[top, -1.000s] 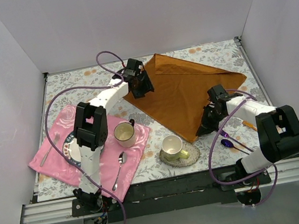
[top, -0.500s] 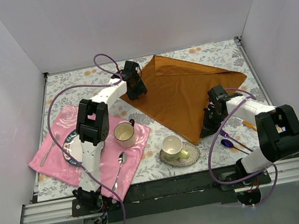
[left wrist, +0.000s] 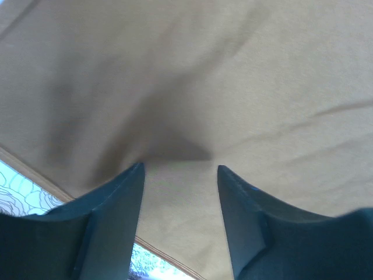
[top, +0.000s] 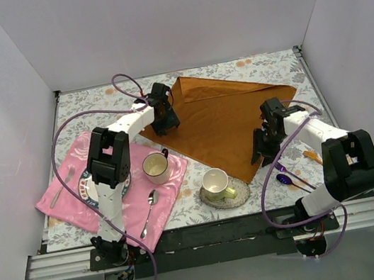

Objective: Fold the napkin, place the utensils inside, and roll it up
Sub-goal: Flatten the napkin out

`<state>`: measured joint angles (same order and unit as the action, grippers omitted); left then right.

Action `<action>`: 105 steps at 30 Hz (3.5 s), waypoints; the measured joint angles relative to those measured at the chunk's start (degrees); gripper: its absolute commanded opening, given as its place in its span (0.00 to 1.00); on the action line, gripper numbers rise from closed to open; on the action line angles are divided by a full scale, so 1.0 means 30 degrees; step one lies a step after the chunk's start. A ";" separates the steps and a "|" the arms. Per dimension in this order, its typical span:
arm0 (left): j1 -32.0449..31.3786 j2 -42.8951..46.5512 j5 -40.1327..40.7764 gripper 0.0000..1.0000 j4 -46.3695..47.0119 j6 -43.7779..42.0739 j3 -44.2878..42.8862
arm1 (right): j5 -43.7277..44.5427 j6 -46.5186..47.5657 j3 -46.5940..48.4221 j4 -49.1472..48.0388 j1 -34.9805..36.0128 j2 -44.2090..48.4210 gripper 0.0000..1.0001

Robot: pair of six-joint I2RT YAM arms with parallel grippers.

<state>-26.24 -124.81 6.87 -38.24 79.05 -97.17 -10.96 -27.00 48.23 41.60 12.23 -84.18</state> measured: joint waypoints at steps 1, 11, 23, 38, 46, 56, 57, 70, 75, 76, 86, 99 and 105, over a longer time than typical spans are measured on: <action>0.0007 0.0036 -0.0117 0.57 -0.0015 -0.0211 0.0000 | 0.0160 0.0204 0.0743 0.0342 -0.0007 0.0000 0.61; 0.0087 0.0124 -0.2790 0.58 0.0393 -0.0627 -0.1523 | 0.1486 0.0452 1.2743 -0.0940 -0.0073 -0.6331 0.65; 0.0080 0.0117 -0.4648 0.54 0.1734 0.0284 0.0189 | -0.2586 -0.1727 1.9438 -0.5887 -0.0561 -1.5715 0.44; 0.0080 0.0073 -0.4816 0.53 0.1603 0.0816 0.0597 | -0.5348 -0.2725 2.1624 -0.9034 0.0284 -1.9212 0.30; 0.0087 -0.0175 -0.4801 0.54 0.1202 0.0954 0.0211 | -0.5523 -0.3359 2.1646 -1.0564 0.0073 -1.9613 0.31; 0.0080 -0.0415 -0.4714 0.54 0.0714 0.0925 -0.0240 | -0.4830 -0.5268 2.3824 -1.2611 -0.0852 -2.1442 0.32; 0.0080 -0.0415 -0.4699 0.54 0.0707 0.0925 -0.0240 | -0.4772 -0.5493 2.4072 -1.2837 -0.0998 -2.1682 0.32; 0.0080 -0.0648 -0.4357 0.57 -0.0328 0.0707 -0.1005 | -0.2856 -0.7315 2.8931 -1.6677 -0.3410 -2.4866 0.46; 0.0080 -0.0685 -0.4750 0.64 0.0335 0.1574 -0.1056 | -0.2951 -0.6856 2.7358 -1.6036 -0.3337 -2.3161 0.46; 0.0087 -0.0707 -0.4962 0.64 0.0648 0.1749 -0.1064 | -0.3089 -0.6688 2.5806 -1.5883 -0.3271 -2.2032 0.45; 0.0095 -0.3927 -0.6550 0.49 0.5391 0.4503 -0.4554 | -0.4634 -0.4335 1.5956 -1.2509 -0.2259 -1.2721 0.36; 0.0168 -0.6543 -0.7271 0.16 1.3784 0.8786 -0.4692 | -0.6353 -0.1756 0.7111 -0.9479 -0.1610 -0.8393 0.04; 0.0109 -0.6499 -0.7635 0.15 1.7405 1.0018 -0.2200 | -0.6703 -0.0845 0.5122 -0.8969 -0.1282 -0.7300 0.02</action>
<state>-25.91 -144.31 -16.03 13.98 109.10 -103.77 -31.07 -29.54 63.59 14.70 8.38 -106.08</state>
